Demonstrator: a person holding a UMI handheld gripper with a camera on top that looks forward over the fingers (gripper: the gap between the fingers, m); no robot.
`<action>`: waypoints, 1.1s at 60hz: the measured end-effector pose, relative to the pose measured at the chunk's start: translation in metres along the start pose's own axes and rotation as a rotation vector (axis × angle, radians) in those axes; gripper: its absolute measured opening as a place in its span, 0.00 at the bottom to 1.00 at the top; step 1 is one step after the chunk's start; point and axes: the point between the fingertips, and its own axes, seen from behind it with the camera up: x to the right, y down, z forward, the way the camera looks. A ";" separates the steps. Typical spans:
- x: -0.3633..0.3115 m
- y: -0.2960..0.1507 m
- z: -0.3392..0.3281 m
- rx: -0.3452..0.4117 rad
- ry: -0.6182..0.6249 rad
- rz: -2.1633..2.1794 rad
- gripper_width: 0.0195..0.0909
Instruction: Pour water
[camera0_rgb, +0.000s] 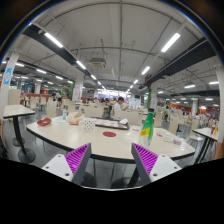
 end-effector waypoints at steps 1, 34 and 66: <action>0.000 0.000 0.004 0.001 0.002 0.002 0.87; 0.173 0.012 0.114 -0.049 0.169 0.083 0.89; 0.186 0.010 0.253 0.014 0.173 0.052 0.29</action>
